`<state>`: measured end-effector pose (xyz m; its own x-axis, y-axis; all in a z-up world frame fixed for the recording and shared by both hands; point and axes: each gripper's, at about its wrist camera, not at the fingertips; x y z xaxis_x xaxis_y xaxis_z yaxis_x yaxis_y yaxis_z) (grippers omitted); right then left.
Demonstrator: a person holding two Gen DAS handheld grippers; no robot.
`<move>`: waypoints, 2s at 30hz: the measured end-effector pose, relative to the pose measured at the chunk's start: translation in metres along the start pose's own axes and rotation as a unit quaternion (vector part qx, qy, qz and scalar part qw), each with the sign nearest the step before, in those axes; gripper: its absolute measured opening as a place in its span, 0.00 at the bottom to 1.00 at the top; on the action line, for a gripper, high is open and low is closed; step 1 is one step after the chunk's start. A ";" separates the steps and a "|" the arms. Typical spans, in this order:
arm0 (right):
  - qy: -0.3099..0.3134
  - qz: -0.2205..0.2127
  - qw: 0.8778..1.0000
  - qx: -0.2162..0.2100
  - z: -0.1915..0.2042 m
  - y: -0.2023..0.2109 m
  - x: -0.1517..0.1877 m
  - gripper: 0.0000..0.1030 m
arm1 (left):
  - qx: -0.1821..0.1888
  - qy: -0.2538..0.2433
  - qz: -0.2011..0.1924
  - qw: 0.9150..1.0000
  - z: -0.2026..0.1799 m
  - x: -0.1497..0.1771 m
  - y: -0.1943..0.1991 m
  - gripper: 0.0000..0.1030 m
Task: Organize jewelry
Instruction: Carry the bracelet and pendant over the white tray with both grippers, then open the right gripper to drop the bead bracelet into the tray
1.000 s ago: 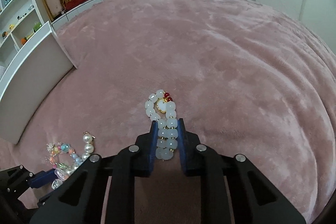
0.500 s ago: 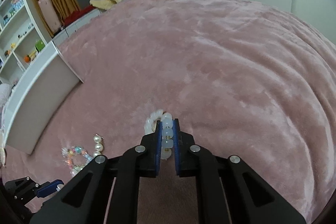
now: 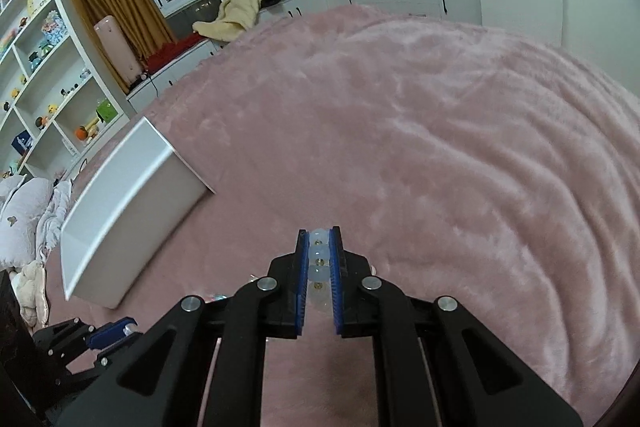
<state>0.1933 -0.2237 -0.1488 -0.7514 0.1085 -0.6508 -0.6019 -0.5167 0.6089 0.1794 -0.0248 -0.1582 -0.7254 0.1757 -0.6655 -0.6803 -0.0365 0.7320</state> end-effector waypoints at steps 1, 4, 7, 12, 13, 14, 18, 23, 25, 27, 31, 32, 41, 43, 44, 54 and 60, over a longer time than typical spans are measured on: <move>0.003 0.000 1.000 0.001 0.003 0.003 -0.003 0.10 | -0.002 0.003 -0.002 1.000 0.005 -0.005 0.005 0.25; 0.013 -0.002 1.000 0.004 0.015 0.016 -0.014 0.10 | -0.007 0.006 -0.006 1.000 0.015 -0.014 0.015 0.25; 0.023 -0.002 1.000 0.005 0.029 0.028 -0.025 0.10 | -0.009 0.007 -0.008 1.000 0.024 -0.024 0.025 0.25; 0.042 -0.002 0.999 0.003 0.053 0.039 -0.039 0.10 | -0.011 0.003 -0.024 1.000 0.039 -0.038 0.047 0.25; 0.045 -0.003 0.999 0.000 0.058 0.040 -0.042 0.10 | -0.013 0.004 -0.026 1.000 0.043 -0.042 0.051 0.25; 0.044 -0.003 0.999 -0.010 0.065 0.042 -0.046 0.10 | -0.013 0.004 -0.027 1.000 0.047 -0.045 0.054 0.25; 0.038 -0.001 0.998 -0.050 0.089 0.042 -0.058 0.10 | -0.015 0.010 -0.033 0.999 0.068 -0.055 0.066 0.25; 0.040 0.015 0.995 -0.092 0.124 0.026 -0.072 0.10 | -0.033 0.017 -0.035 0.999 0.105 -0.062 0.073 0.25; 0.044 0.018 0.993 -0.104 0.138 0.017 -0.077 0.10 | -0.043 0.023 -0.033 0.998 0.120 -0.063 0.073 0.25; 0.047 0.023 0.992 -0.112 0.152 0.006 -0.081 0.10 | -0.043 0.033 -0.030 0.998 0.138 -0.064 0.072 0.25; 0.050 0.037 0.990 -0.128 0.175 -0.021 -0.085 0.10 | -0.059 0.051 -0.021 0.997 0.174 -0.064 0.065 0.25; 0.051 0.043 0.989 -0.133 0.182 -0.031 -0.085 0.10 | -0.061 0.053 -0.017 0.997 0.179 -0.064 0.063 0.25; 0.056 0.091 0.985 -0.137 0.230 -0.109 -0.083 0.10 | -0.076 0.070 0.019 0.994 0.226 -0.046 0.030 0.25; 0.061 0.102 0.984 -0.133 0.237 -0.123 -0.079 0.10 | -0.078 0.073 0.027 0.994 0.229 -0.042 0.022 0.25; 0.062 0.109 0.984 -0.129 0.241 -0.133 -0.075 0.10 | -0.079 0.076 0.032 0.993 0.229 -0.038 0.016 0.25; 0.050 0.187 0.974 -0.117 0.252 -0.204 -0.034 0.13 | -0.081 0.091 0.068 0.990 0.237 -0.010 -0.015 0.44; 0.045 0.165 0.978 -0.117 0.249 -0.194 -0.034 0.54 | -0.075 0.087 0.061 0.991 0.232 -0.002 -0.012 0.60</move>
<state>0.2686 0.0846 -0.1315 -0.8611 -0.1670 -0.4803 -0.2447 -0.6919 0.6793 0.2128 0.2035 -0.1317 -0.8010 -0.0118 -0.5986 -0.5853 -0.1952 0.7870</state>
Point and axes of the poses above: each gripper's, at about its wrist camera, not at the fingertips, and y roughly against the way its jaws point, z to its left, x to its underside, and after that the axes turned 13 degrees about -x, right-handed
